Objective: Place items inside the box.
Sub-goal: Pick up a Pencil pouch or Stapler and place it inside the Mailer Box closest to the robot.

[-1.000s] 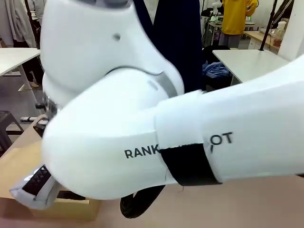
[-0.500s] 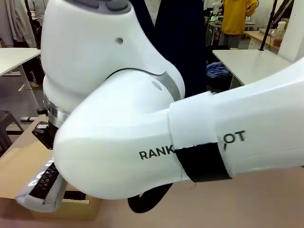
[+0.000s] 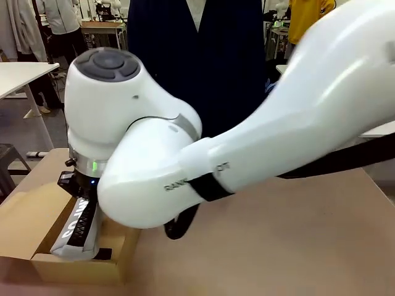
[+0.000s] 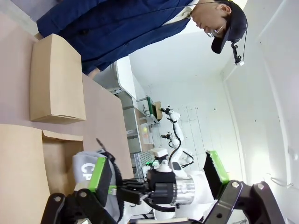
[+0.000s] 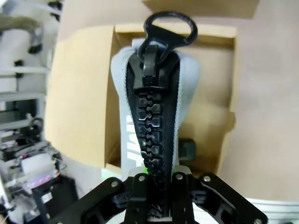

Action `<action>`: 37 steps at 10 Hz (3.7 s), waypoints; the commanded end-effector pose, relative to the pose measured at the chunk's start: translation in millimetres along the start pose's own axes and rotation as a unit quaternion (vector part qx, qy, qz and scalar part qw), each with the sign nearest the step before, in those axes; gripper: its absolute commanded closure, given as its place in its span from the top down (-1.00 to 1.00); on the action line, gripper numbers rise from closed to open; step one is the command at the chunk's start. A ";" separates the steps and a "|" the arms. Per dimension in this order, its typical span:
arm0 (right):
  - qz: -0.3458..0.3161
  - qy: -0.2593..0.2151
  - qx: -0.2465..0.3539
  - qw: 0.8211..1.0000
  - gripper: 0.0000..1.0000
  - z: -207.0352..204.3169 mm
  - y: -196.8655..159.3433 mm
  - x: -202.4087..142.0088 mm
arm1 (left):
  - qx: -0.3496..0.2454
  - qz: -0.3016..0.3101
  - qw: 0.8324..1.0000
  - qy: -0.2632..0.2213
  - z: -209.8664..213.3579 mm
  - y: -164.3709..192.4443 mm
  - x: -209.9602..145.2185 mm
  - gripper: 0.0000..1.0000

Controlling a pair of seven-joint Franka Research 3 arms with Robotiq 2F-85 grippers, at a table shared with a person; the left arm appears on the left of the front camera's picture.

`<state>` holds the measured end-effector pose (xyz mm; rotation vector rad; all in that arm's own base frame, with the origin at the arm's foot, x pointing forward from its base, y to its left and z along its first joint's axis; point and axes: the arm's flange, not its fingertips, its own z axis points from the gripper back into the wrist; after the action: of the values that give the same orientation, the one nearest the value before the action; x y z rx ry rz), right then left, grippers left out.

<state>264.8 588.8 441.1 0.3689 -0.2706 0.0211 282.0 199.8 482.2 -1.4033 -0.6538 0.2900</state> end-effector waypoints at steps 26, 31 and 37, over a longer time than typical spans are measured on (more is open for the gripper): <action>-0.397 0.075 -0.088 0.910 0.35 -87.8 -39.0 44.7 | -0.006 -0.006 1.000 0.000 0.2 -2.0 -2.0 1.00; -0.428 0.094 -0.042 0.898 1.00 -64.6 -47.7 53.7 | -0.006 -0.006 1.000 0.000 0.2 -2.0 -2.0 1.00; -0.199 0.166 0.037 0.965 1.00 108.4 -174.5 55.8 | -0.006 -0.006 1.000 0.000 0.2 -2.0 -2.0 1.00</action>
<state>305.9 489.0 473.6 0.4585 0.1114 -0.5054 281.8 199.8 482.6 -1.4030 -0.6549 0.2892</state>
